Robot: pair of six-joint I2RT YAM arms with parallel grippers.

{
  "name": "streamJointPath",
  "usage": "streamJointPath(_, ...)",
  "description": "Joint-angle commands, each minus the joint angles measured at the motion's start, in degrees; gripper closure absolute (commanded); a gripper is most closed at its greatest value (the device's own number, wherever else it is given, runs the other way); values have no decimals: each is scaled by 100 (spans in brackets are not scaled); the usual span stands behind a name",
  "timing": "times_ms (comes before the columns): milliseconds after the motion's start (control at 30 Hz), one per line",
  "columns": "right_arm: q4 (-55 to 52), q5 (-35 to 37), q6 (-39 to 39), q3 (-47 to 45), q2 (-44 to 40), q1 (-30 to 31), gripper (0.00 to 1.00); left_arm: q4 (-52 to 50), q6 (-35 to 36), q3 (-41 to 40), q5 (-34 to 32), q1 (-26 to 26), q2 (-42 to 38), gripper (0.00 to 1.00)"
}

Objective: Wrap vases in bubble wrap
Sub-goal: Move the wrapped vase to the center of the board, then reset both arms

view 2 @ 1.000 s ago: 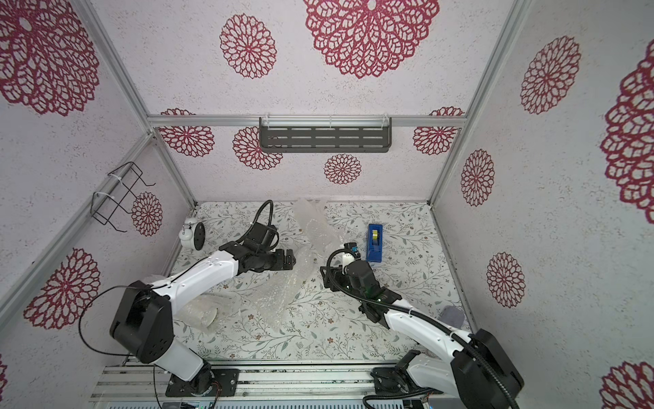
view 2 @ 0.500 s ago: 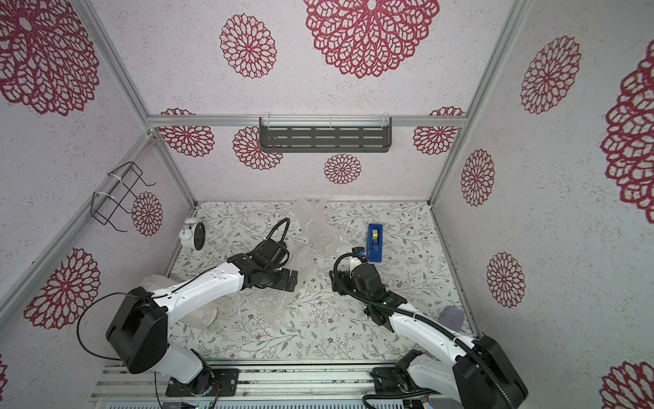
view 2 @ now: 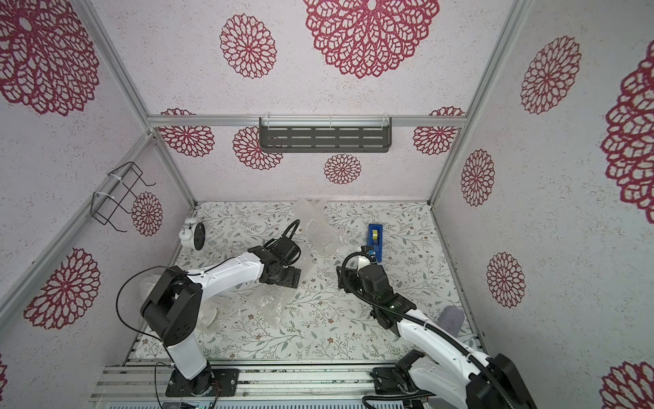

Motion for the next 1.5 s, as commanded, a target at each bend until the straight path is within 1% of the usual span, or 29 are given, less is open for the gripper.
streamJointPath(0, -341, 490, -169, 6, -328, -162, 20, -137, -813, -302, 216, 701, 232, 14)
streamJointPath(67, -412, 554, -165, -41, -492, -242, 20, 198, -969, -346, 348, 1010, 236, 17)
streamJointPath(167, -541, 652, -130, -93, -724, -355, 19, 404, -961, 111, 486, 1336, 470, 19)
streamJointPath(233, -659, 734, -121, -117, -832, -422, 19, 430, -953, 676, 606, 1517, 834, 19)
streamJointPath(367, -1219, 1215, 61, -73, -925, -616, 18, 261, -1028, 2019, 748, 1829, 1854, 19)
streamJointPath(433, -1389, 1313, 65, -123, -1025, -739, 18, 248, -1142, 2638, 1042, 1997, 2270, 17)
streamJointPath(500, -1494, 1368, 17, -185, -1151, -848, 17, 119, -1294, 3168, 1232, 2087, 2515, 14)
streamJointPath(600, -1657, 1514, -45, -232, -1294, -1018, 17, -17, -1261, 3580, 1126, 2106, 2524, 5)
streamJointPath(633, -1703, 1592, -65, -240, -1314, -1081, 17, -10, -1245, 3612, 1126, 2109, 2428, 1)
streamJointPath(700, -1775, 1793, -81, -225, -1299, -1215, 16, -71, -1155, 3556, 1045, 2083, 2122, 2)
streamJointPath(767, -1747, 1973, -129, -225, -1239, -1371, 16, -39, -999, 3265, 705, 2001, 1601, 2)
streamJointPath(800, -1625, 2108, -214, -255, -1206, -1427, 16, -12, -883, 3030, 426, 1949, 1252, 2)
streamJointPath(900, -1150, 2446, -544, -381, -1120, -1582, 14, 311, -568, 2071, -426, 1792, 32, 2)
streamJointPath(933, -872, 2547, -744, -448, -1055, -1620, 13, 519, -460, 1633, -706, 1761, -402, 2)
streamJointPath(1000, -187, 2596, -1229, -669, -890, -1676, 2, 1055, -284, 717, -1219, 1724, -1209, 2)
streamJointPath(1100, 1383, 2387, -2258, -1255, -542, -1729, 2, 2067, 9, -841, -2239, 1729, -2495, 2)
streamJointPath(1167, 2190, 2334, -2449, -1518, -258, -1874, 2, 2918, 572, -1833, -3044, 1729, -3185, 2)
streamJointPath(1200, 2488, 2141, -2474, -1582, -68, -2000, 1, 3578, 981, -2502, -3264, 1783, -3447, 2)
streamJointPath(1267, 2923, 1658, -2598, -1612, 359, -2208, 2, 4188, 1595, -3210, -3575, 1910, -3783, 2)
streamJointPath(1333, 3522, 1433, -2734, -1661, 868, -2289, 1, 4504, 1882, -3599, -3746, 2201, -3811, 2)
streamJointPath(1400, 4196, 1165, -2801, -1729, 1337, -2352, 1, 5455, 2381, -4054, -3726, 2388, -3586, 2)
streamJointPath(1433, 4229, 986, -2881, -1652, 1466, -2373, 1, 5863, 2642, -4198, -3608, 2443, -3383, 2)
streamJointPath(1467, 4450, 764, -3019, -1658, 1586, -2399, 1, 6180, 2871, -4293, -3353, 2508, -3201, 2)
